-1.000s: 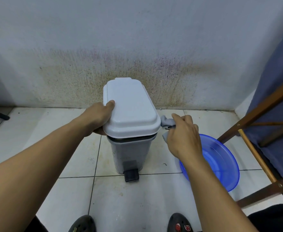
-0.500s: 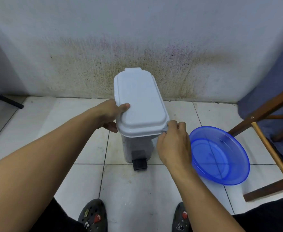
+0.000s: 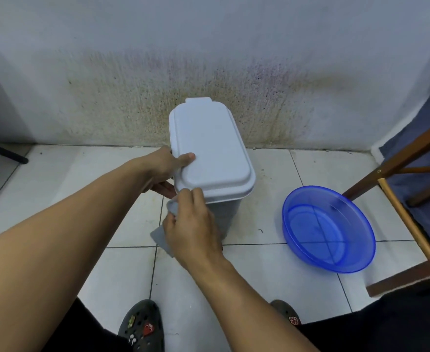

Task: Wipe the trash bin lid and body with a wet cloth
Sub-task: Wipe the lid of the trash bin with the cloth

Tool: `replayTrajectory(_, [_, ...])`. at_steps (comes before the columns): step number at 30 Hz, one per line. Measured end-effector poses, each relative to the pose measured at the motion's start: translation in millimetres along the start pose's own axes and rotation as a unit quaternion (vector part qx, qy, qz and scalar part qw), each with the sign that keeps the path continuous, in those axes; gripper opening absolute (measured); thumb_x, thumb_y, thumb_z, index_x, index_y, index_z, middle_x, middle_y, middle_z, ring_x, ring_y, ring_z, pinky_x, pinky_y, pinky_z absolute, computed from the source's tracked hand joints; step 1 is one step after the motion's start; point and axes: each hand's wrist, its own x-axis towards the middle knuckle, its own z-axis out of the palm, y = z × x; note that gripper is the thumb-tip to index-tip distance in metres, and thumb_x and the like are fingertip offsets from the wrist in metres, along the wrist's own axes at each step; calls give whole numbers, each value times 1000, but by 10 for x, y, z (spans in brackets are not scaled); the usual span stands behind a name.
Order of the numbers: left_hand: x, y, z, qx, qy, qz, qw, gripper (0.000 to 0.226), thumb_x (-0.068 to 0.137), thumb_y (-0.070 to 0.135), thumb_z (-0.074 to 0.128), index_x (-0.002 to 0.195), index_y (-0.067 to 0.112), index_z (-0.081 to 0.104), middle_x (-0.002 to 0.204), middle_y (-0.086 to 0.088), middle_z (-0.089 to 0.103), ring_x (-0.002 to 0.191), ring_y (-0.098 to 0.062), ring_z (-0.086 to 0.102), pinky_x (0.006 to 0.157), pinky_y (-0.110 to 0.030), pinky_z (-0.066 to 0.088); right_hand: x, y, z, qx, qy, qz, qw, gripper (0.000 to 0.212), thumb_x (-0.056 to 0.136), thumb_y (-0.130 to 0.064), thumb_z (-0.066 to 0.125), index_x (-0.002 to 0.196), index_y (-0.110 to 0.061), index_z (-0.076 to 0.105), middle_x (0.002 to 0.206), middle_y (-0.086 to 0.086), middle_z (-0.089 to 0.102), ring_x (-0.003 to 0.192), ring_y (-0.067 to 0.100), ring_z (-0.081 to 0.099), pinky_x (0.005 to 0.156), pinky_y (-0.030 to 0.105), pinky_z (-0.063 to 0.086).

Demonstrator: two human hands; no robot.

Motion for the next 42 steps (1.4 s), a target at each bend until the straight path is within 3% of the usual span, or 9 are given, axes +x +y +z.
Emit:
replayTrajectory(5, [73,-63,-37,-3,-5,0,1000,58,101,54,60,142,17,42,115,-16,66,70,-33,76,65,-46,67,70,157,-221,144,-37,50,988,13,90,-17,62,102,-19,56,102,-4,55,86,12,56,68,28,53])
replayTrajectory(9, [121,-93,-65,-1,-19,-4,1000,59,99,58,60,143,21,43,119,-15,66,84,-39,78,69,-48,67,220,283,-574,251,19,147,957,19,86,-17,69,102,-23,60,94,-13,62,87,0,61,69,11,48])
replayTrajectory(12, [127,-96,-81,-7,-27,7,1000,39,101,52,61,122,20,56,104,-9,74,73,-31,74,57,-33,62,292,152,-677,248,80,69,963,21,89,-15,68,107,-22,62,103,-11,60,94,2,59,75,9,46])
replayTrajectory(15, [135,-98,-76,28,-83,39,995,21,85,24,74,84,7,63,68,3,72,70,-29,61,51,-21,53,299,42,-543,137,8,-23,990,36,94,-21,63,129,-24,54,118,-6,43,102,7,51,82,17,48])
replayTrajectory(18, [166,-134,-68,31,-64,50,996,48,101,35,69,133,1,61,122,-15,75,103,-32,70,81,-35,59,243,149,-326,-52,-50,-87,994,44,86,-13,68,126,-24,56,115,-2,36,98,22,47,62,31,47])
replayTrajectory(23, [141,-183,-72,4,-30,24,999,45,103,61,50,131,26,53,104,-11,73,67,-22,64,51,-26,50,143,426,-366,-44,-31,-52,997,43,76,-9,74,116,-24,65,112,-3,37,98,24,47,55,35,52])
replayTrajectory(35, [171,-163,-55,11,-32,17,999,50,103,64,47,139,29,45,109,-12,70,72,-21,66,51,-25,50,362,985,-879,-15,32,164,986,28,81,2,50,88,-25,56,103,-7,41,84,21,56,59,33,47])
replayTrajectory(39, [136,-196,-82,13,-46,21,999,50,102,65,48,138,31,47,109,-11,70,73,-21,65,51,-24,49,446,1013,-1046,22,62,196,978,31,85,0,50,97,-26,61,108,-5,42,85,18,55,70,32,47])
replayTrajectory(42, [108,-198,-86,16,-62,33,997,47,102,66,46,137,36,48,110,-10,69,75,-20,60,51,-23,47,483,805,-1088,40,64,133,988,43,85,-1,52,118,-28,58,119,-6,40,88,14,50,79,32,49])
